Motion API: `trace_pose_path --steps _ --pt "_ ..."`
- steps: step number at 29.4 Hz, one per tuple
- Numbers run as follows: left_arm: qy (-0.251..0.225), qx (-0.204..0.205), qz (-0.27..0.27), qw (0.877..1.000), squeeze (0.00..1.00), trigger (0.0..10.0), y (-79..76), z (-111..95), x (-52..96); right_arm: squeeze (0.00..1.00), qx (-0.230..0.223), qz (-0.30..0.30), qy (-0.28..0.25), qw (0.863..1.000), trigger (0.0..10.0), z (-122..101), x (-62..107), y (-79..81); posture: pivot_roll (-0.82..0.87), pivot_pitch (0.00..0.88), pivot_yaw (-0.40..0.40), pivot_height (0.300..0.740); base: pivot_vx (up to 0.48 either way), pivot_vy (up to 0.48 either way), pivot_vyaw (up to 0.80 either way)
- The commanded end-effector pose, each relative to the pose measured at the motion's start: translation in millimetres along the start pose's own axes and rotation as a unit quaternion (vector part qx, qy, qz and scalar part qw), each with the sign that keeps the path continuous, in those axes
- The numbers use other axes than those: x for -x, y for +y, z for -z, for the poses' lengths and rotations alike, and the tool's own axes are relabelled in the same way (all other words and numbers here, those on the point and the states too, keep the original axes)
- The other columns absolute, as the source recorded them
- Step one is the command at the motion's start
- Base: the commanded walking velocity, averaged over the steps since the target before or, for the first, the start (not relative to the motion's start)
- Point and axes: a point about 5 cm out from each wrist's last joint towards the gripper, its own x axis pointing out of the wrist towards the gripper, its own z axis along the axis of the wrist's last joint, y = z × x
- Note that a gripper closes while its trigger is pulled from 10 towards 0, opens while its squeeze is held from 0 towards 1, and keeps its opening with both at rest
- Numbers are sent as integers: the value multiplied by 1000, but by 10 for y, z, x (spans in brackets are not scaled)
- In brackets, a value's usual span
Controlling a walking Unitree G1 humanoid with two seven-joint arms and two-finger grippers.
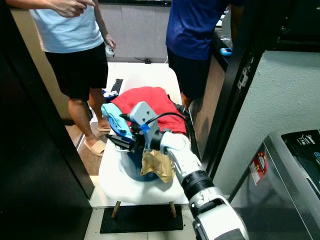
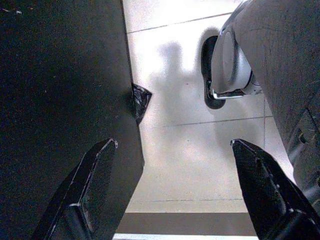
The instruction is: Clothes washing
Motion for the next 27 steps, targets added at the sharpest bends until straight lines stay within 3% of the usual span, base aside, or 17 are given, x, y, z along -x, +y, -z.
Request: trace_pose_path --steps 1,9,12,14,15,22,26,27 --pt "-16 4 30 999 0 10000 -178 -57 -5 0 2 9 7 1000 10000 28 40 -44 236 0 -77 740 0 0 0" --pt "-16 3 32 999 0 10000 -179 -57 -5 0 13 25 54 998 10000 188 328 -194 218 0 -72 740 0 0 0" --pt "-23 -2 32 999 0 10000 -166 -107 -16 0 14 37 89 995 10000 331 550 -268 216 0 -72 740 0 0 0" --pt "-23 -2 32 999 0 10000 -163 -112 -17 0 14 41 95 995 10000 353 587 -283 216 0 -72 740 0 0 0" --pt "-23 -7 32 999 0 10000 -149 -119 -20 0 22 60 121 991 10000 420 731 -347 208 0 -67 740 0 0 0" --pt "-21 -10 32 999 0 10000 -139 -113 -20 0 28 75 137 987 10000 457 823 -394 204 0 -63 740 0 0 0" --pt "-17 -13 31 999 0 10000 -124 -87 -15 0 36 105 160 981 10000 508 899 -441 202 0 -61 740 0 0 0" --pt "-16 -11 25 999 0 10000 -102 -72 -12 0 36 143 177 973 10000 554 942 -482 208 0 -62 740 0 0 0"
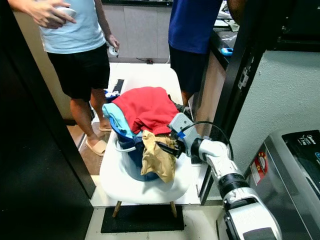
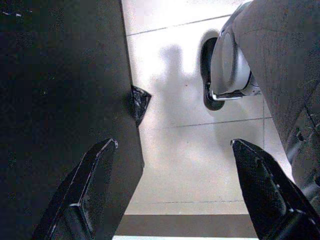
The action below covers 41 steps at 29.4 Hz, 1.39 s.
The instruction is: Clothes washing
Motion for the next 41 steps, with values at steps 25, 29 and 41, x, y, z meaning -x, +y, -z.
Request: trace_pose_path --steps 25,29,41 --pt "-2 -4 22 1000 0 10000 -91 -39 -12 0 -80 77 -3 994 10000 -124 -415 264 201 0 -69 740 111 0 0" --pt "-1 -3 26 1000 0 10000 -117 -33 -11 0 -80 77 -4 994 10000 -162 -456 289 196 0 -69 740 357 0 0" --pt "-1 -3 30 1000 0 10000 -148 -50 -15 0 -55 80 -1 995 10000 -217 -484 271 194 0 -75 740 389 0 0"
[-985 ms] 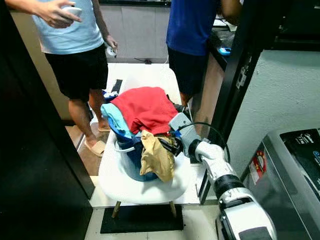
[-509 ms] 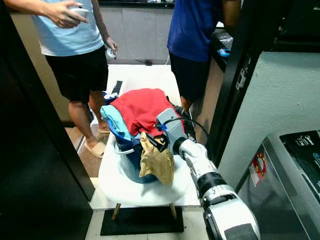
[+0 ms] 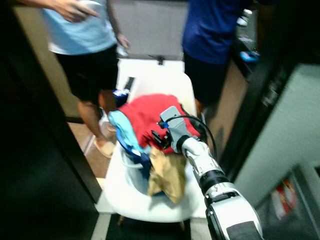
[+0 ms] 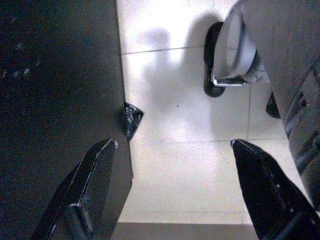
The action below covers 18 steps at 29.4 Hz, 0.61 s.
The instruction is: Clothes washing
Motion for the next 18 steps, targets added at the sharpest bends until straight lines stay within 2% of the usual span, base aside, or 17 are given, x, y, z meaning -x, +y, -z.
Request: trace_pose_path --steps 1,4,7,13,18 --pt "-11 -5 13 1000 0 10000 -60 -60 -12 0 14 6 13 1000 10000 30 32 -65 194 0 -75 740 390 0 0" --pt "-10 -5 12 1000 0 10000 -61 -60 -13 0 26 5 18 1000 10000 31 32 -68 194 0 -75 740 375 0 0" --pt "-6 0 2 1000 0 10000 -44 -42 -10 0 46 -2 30 998 10000 58 37 -54 193 0 -74 740 0 0 0" --pt "-8 -2 4 1000 0 10000 -43 -44 -9 0 57 -13 38 998 10000 77 47 -50 193 0 -74 740 0 0 0" --pt "-8 -3 8 1000 0 10000 -57 -45 -9 0 58 -120 9 991 10000 23 114 -10 196 0 -74 740 0 0 0"
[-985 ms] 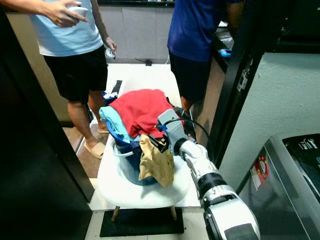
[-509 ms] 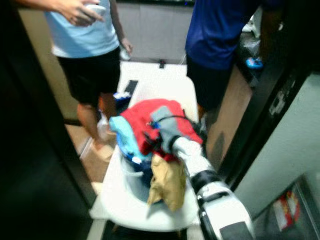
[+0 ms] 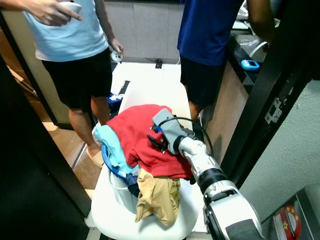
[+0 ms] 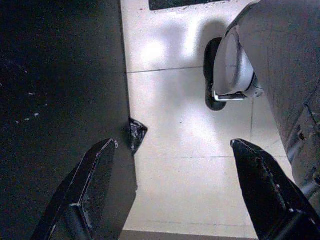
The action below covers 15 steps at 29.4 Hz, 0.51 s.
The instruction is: Clothes washing
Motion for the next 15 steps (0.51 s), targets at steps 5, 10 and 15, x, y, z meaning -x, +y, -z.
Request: trace_pose_path --steps 5,10,15 --pt "-10 -1 23 1000 0 10000 -133 -45 -6 0 36 -84 -9 996 10000 -25 92 23 195 0 -76 740 0 0 0" --pt "-11 -2 23 1000 0 10000 -135 -52 -7 0 53 -94 -4 994 10000 -36 90 39 195 0 -75 740 0 0 0" --pt "-14 -3 23 1000 0 10000 -126 -62 -9 0 61 -95 -2 994 10000 -39 62 80 195 0 -76 740 0 0 0"
